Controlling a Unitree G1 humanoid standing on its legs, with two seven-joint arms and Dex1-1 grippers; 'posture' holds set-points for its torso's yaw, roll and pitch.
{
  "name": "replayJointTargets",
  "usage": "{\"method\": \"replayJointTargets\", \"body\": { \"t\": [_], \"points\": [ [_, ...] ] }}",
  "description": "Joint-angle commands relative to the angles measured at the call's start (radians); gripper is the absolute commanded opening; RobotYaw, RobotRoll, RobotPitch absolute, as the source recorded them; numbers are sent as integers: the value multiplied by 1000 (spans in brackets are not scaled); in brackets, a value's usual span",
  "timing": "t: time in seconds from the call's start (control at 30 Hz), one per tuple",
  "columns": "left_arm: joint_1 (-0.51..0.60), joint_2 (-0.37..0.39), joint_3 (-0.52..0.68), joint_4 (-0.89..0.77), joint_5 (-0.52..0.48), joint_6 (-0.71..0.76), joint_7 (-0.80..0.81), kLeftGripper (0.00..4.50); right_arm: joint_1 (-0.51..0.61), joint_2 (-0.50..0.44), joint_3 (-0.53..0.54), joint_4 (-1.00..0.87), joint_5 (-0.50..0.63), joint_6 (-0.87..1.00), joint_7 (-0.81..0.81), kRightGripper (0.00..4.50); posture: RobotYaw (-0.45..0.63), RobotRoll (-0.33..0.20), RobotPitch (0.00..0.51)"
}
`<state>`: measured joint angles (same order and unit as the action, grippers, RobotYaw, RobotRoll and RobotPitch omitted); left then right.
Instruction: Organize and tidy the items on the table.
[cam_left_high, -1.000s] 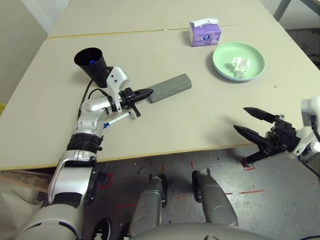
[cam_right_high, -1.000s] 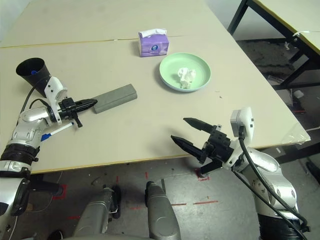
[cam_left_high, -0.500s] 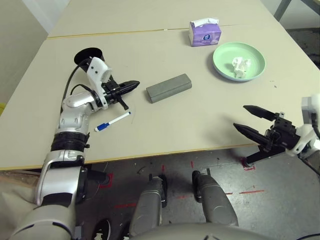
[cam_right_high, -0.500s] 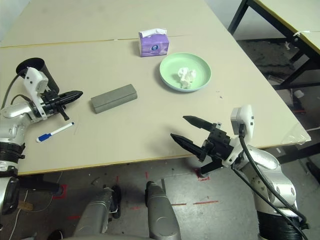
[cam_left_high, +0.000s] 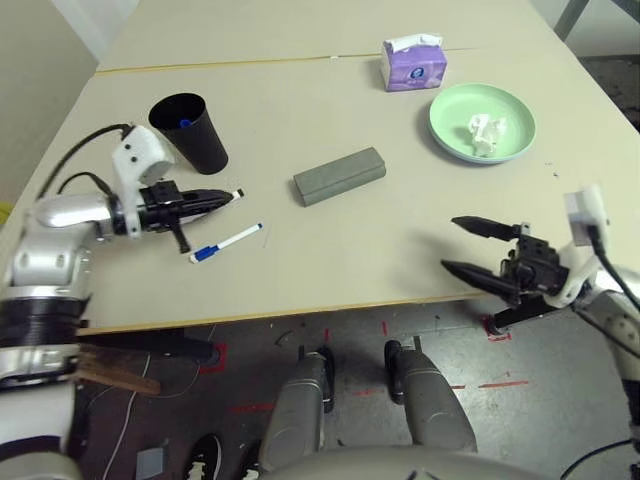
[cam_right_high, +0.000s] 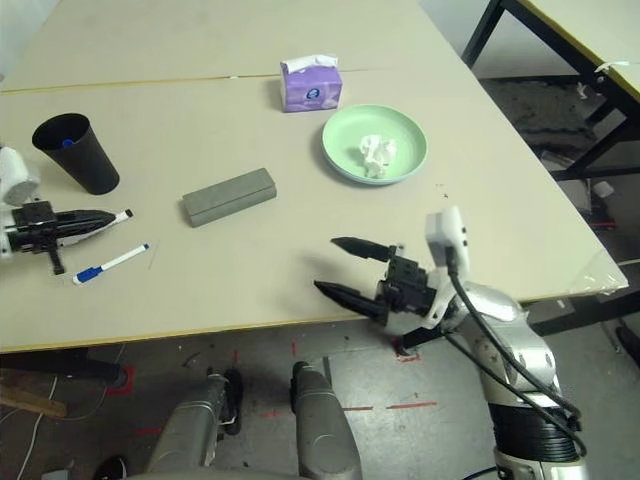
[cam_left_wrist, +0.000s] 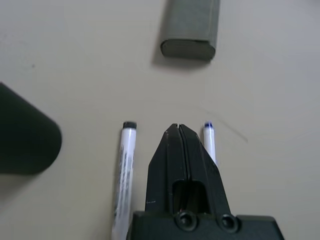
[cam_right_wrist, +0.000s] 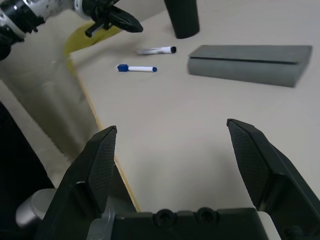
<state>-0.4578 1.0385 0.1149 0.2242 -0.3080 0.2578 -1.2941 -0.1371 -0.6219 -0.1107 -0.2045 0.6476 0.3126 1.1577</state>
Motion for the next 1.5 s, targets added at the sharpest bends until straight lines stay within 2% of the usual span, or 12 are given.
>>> {"method": "replayJointTargets", "body": {
  "t": [0.03, 0.2, 0.4, 0.57, 0.7, 0.9, 1.07, 1.3, 1.5],
  "points": [
    [-6, 77, -60, -54, 22, 32, -101, 647, 14, -1, 44, -12, -25, -37, 48, 4500, -132, 0, 256],
    [-76, 135, -167, -85, 77, 67, -201, 2354, 9, -9, 88, -4, -61, -117, 123, 4500, -149, 0, 262],
    [-189, 141, -271, -59, 176, 36, -261, 4389, 0, -16, 120, 30, -106, -200, 175, 4500, -174, 0, 267],
    [-211, 142, -315, -37, 256, -23, -278, 4472, -7, 5, 135, 28, -112, -218, 160, 4500, -190, 0, 271],
    [-188, 141, -338, -43, 301, -56, -284, 4472, -14, 33, 152, 10, -124, -261, 156, 4500, -201, 0, 273],
    [-167, 125, -359, -35, 339, -47, -276, 4472, -46, 37, 194, 50, -237, -456, 185, 4500, -200, 0, 272],
    [-133, 109, -356, -45, 350, -17, -259, 4472, -76, 36, 194, 113, -284, -551, 169, 4500, -194, 0, 273],
    [-97, 75, -359, -47, 370, -12, -220, 4472, -85, 20, 194, 157, -295, -569, 155, 4500, -194, 0, 278],
    [-102, 12, -351, -30, 378, -14, -144, 4472, -70, 13, 194, 149, -282, -555, 155, 4500, -200, 0, 279]
  ]
}}
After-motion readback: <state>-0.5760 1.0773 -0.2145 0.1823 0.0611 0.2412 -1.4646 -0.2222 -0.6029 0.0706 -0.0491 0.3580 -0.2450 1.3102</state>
